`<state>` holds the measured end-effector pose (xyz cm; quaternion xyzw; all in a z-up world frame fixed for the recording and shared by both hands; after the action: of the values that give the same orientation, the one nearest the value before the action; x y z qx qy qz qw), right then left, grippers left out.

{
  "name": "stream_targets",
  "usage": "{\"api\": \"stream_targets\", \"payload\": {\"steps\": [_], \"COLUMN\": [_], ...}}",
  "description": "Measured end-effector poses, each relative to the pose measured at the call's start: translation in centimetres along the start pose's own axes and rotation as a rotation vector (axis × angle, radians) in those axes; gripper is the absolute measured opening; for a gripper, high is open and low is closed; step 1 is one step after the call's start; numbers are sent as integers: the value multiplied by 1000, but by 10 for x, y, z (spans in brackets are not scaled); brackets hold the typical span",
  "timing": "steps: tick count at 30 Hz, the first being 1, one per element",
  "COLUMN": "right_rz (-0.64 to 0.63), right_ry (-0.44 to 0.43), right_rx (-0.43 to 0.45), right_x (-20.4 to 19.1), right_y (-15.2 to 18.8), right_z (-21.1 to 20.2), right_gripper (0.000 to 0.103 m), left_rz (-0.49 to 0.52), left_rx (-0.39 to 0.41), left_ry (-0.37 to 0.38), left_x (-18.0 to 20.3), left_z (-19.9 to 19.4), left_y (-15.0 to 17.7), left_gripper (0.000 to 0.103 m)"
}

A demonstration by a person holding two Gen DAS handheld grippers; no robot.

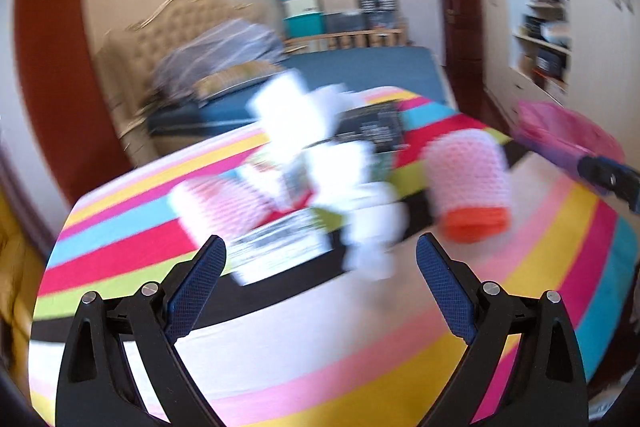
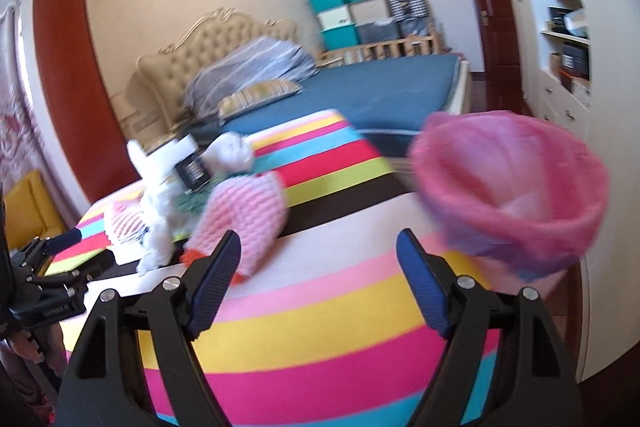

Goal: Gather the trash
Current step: 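Grasp the pink foam fruit net with the right tool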

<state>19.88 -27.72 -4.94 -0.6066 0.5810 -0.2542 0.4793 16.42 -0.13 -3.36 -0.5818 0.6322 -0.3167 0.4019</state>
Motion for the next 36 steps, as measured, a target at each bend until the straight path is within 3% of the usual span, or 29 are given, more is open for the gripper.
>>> {"api": "stream_targets", "payload": {"steps": [6,13,17,19,24,26,28,29,31,36], "right_rz": [-46,2,-33,-58,-103,-111,-120,-127,-146,-188], "right_ry": [2,69,99,119,131,123,94,101,114,125], "right_rx": [-85,-163,-197,-255,-266,-261,-249,-240,-217,-157], "right_x": [-51,-52,-63,-69,-81,-84,-89,-90,-95,-99], "right_y": [5,-2,2,7,9,9,8,8,6,0], "right_z": [40,72,87,99,105,104,102,100,95,83], "right_gripper": [85,86,86,86,85,78,55,51,34,23], "left_rz": [-98,-144,-165,-165,-161,-157,-156,-156,-156,-182], "left_rx": [-25,-49,-70,-87,-89,-92,-99,-102,-108,-133], "left_ry": [-53,-37,-20,-27,-22,-21,-23,-23,-23,13], "left_x": [-56,-69,-72,-70,-68,-67,-68,-68,-68,-69], "left_z": [4,9,11,14,14,15,16,17,18,25], "left_y": [13,21,24,24,25,25,26,26,26,28], "left_gripper": [90,90,90,90,90,90,90,90,90,90]}}
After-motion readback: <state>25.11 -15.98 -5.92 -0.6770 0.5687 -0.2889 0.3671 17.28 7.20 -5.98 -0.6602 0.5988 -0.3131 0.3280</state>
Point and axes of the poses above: each gripper's, at about its wrist camera, not at the fingertips, and z roughly the way its jaws point, x to its right, y to its underside, the point moved 4 cm from there along z, roughly the way its jaws point, and after that the axes turned 5 degrees about x, right-handed, at the moved point
